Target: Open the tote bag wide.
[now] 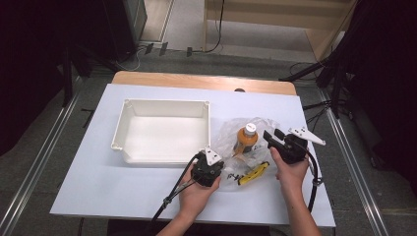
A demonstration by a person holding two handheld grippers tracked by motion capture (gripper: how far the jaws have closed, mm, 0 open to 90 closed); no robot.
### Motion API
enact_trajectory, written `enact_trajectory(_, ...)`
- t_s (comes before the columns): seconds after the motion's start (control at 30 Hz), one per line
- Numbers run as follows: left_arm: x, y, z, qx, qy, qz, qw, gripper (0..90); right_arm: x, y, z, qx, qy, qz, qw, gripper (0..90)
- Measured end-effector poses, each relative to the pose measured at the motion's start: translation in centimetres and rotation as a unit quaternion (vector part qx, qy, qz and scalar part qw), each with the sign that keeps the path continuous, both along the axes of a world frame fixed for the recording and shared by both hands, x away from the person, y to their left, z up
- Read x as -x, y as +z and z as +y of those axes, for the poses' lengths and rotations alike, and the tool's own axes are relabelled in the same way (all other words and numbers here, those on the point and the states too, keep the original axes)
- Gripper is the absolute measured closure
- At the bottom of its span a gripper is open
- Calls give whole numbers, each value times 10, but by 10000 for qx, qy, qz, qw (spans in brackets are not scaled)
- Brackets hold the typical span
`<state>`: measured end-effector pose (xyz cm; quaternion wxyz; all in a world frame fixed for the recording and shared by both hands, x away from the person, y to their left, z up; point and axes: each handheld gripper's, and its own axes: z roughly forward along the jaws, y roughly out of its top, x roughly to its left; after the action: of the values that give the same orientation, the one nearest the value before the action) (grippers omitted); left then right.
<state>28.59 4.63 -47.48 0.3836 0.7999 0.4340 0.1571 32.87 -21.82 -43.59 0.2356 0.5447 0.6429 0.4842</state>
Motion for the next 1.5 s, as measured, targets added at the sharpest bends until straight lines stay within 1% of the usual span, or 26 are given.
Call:
enact_trajectory(0.1,0,0,0,-4,7,2,10000,900,19,0,1,-123,88,-37,9999,478)
enact_trajectory(0.17,0,0,0,10,14,-4,10000,900,30,-1,3,-128,184,-23,9997,456)
enact_trajectory(0.23,0,0,0,-5,-3,-7,10000,900,40,-5,7,-118,386,0,9992,416)
enact_trajectory(0.3,0,0,0,4,-1,-16,10000,900,46,-12,12,-20,557,104,9984,394)
enact_trajectory(0.37,0,0,1,24,9,-2,10000,900,48,-22,16,-36,705,332,9970,398)
enact_trajectory(0.43,0,1,1,25,11,-10,10000,900,48,-29,21,1,828,509,9953,477)
enact_trajectory(0.5,0,1,1,54,7,-14,10000,900,45,-34,29,211,1052,615,9923,559)
enact_trajectory(0.53,0,1,2,64,2,-11,10000,900,43,-37,33,315,1153,751,9900,611)
enact_trajectory(0.6,0,1,2,100,-5,9,9999,900,40,-43,39,493,1205,969,9867,734)
enact_trajectory(0.7,0,1,2,103,-45,-2,9999,900,36,-43,42,588,1177,1073,9855,871)
enact_trajectory(0.8,1,0,1,149,-150,-24,9998,891,29,-46,44,670,1076,1356,9826,900)
enact_trajectory(0.83,1,1,1,177,-217,-49,9996,872,27,-46,45,677,1042,1390,9825,900)
enact_trajectory(0.9,3,2,1,269,-348,-124,9990,784,25,-46,46,680,998,1408,9826,900)
enact_trajectory(0.97,5,3,3,418,-446,-230,9979,698,26,-46,47,714,976,1391,9829,900)
enact_trajectory(1.0,6,4,4,489,-428,-282,9975,665,27,-45,47,696,957,1380,9833,894)
enact_trajectory(1.03,7,4,4,547,-438,-294,9971,634,29,-45,46,636,937,1311,9849,865)
enact_trajectory(1.07,6,4,5,553,-427,-288,9971,640,32,-42,46,493,944,1207,9870,836)
enact_trajectory(1.1,5,3,5,503,-375,-244,9977,711,36,-39,46,340,1006,1076,9885,811)
enact_trajectory(1.13,4,3,4,445,-350,-188,9982,787,40,-34,46,277,1076,913,9896,792)
enact_trajectory(1.2,1,2,2,324,-344,-39,9989,889,49,-24,51,251,1220,516,9909,777)
enact_trajectory(1.27,0,0,-1,184,-365,34,9992,900,55,-16,57,132,1436,229,9893,775)
enact_trajectory(1.33,0,-1,-4,56,-388,53,9992,900,58,-11,67,0,1630,42,9866,766)
enact_trajectory(1.37,1,-1,-5,32,-414,40,9991,900,57,-11,72,-34,1751,2,9845,758)
enact_trajectory(1.4,1,-1,-6,6,-436,27,9990,900,56,-11,78,-13,1812,28,9834,753)
enact_trajectory(1.43,2,-1,-5,18,-455,42,9990,900,52,-13,84,87,1772,93,9841,757)
enact_trajectory(1.5,1,0,-3,87,-481,102,9988,900,43,-20,92,257,1607,399,9859,799)
